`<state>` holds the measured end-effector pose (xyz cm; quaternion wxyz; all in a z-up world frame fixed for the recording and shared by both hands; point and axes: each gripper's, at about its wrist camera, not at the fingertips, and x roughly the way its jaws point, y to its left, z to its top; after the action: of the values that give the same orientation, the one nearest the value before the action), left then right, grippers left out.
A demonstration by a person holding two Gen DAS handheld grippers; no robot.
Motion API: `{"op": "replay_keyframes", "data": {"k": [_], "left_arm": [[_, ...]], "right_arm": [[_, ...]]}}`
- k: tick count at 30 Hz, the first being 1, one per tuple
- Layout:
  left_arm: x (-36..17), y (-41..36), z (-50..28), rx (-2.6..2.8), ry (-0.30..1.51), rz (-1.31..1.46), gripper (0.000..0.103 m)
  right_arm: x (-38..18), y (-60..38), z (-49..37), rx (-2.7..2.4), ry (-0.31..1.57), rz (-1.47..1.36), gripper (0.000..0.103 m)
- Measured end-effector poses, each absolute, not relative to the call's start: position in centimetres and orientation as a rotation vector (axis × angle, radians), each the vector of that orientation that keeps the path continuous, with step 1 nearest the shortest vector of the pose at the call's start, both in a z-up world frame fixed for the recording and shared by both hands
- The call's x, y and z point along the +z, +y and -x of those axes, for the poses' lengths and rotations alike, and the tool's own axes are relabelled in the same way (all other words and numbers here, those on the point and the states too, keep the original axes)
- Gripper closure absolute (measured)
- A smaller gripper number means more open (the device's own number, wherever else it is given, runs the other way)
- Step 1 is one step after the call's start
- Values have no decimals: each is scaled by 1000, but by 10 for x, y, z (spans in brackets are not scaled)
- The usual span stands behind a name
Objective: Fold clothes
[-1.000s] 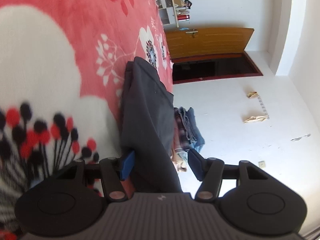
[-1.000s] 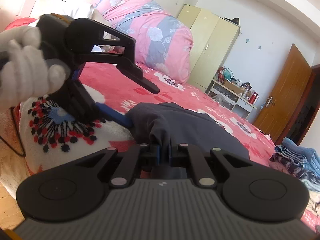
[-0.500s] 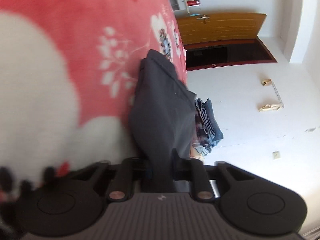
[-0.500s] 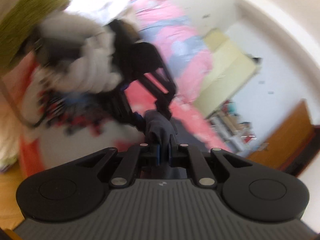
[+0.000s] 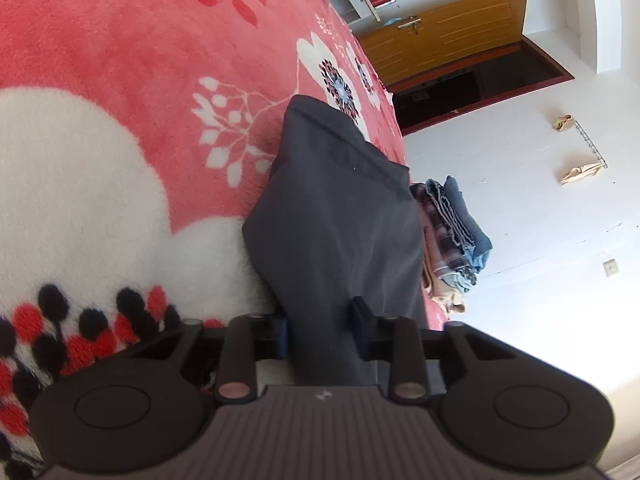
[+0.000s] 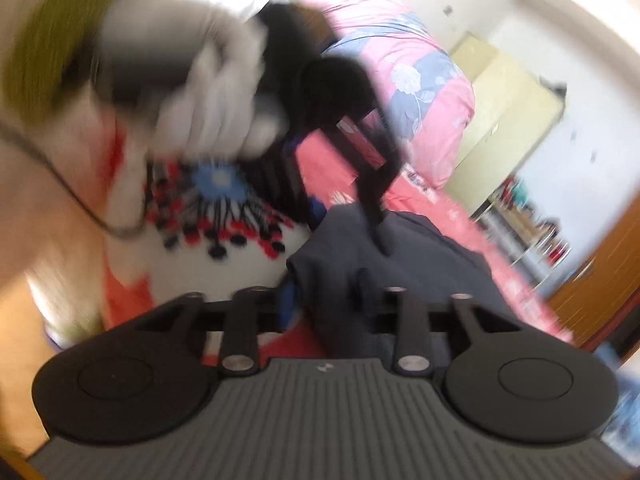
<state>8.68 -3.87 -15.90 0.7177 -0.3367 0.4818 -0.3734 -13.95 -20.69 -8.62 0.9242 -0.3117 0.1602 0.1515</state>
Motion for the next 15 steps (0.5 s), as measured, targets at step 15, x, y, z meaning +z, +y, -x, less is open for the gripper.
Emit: {"op": "replay_keyframes", "data": {"k": [15], "left_arm": [[-165,-35,-84,-875,1032,760,77]], "right_arm": [[-74,-520,76,181,600,-652,36]]}}
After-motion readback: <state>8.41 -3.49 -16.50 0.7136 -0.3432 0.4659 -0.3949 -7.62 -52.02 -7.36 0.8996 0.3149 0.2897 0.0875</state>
